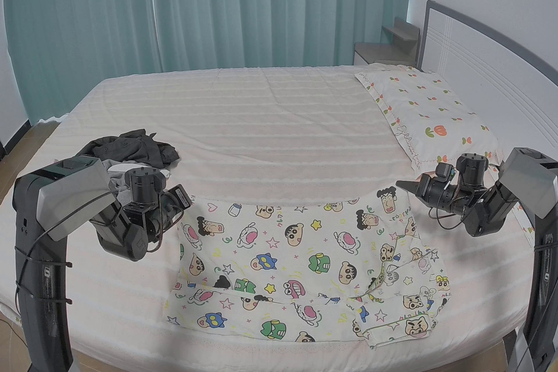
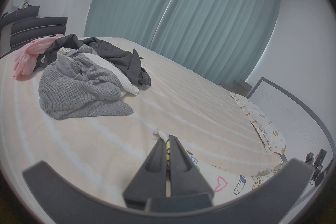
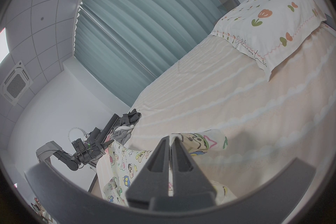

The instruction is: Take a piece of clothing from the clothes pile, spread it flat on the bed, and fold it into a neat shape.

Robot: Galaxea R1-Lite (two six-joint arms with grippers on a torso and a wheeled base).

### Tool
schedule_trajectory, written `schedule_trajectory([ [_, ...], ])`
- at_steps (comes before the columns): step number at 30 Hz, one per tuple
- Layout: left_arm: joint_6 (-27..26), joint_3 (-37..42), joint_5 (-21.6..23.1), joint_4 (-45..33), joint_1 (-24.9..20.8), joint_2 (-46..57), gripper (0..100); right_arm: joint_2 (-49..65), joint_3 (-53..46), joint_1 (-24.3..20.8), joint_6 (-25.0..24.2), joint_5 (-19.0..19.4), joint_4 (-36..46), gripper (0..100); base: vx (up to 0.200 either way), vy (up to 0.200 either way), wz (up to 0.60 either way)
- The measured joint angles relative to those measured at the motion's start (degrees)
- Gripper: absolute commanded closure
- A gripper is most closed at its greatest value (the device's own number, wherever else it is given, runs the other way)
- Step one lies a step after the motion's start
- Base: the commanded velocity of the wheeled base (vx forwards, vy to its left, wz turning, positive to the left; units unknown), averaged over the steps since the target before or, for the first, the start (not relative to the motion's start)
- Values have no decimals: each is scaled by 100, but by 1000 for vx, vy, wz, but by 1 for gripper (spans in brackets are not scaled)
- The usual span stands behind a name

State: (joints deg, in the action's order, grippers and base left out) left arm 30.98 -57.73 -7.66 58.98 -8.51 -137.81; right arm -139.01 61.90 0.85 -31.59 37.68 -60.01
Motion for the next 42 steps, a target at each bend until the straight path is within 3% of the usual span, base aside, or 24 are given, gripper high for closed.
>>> schedule_trajectory([
  [8,4,330,13,13,-96,127,100,39,-319,29,50,277,-132,100,0,0,0],
  [24,11,1719,121,556,-160,948,100,668,-2359,490,162,1026,-1506,100,0,0,0],
  [31,11,2599,180,1193,-193,1023,100,723,-3569,612,914,1129,-2191,100,0,0,0],
  [36,15,3283,299,1799,-218,896,100,599,-4228,716,1182,1232,-2766,100,0,0,0],
  [42,15,3928,464,2655,-221,532,100,436,-4904,879,1694,1303,-2900,100,0,0,0],
])
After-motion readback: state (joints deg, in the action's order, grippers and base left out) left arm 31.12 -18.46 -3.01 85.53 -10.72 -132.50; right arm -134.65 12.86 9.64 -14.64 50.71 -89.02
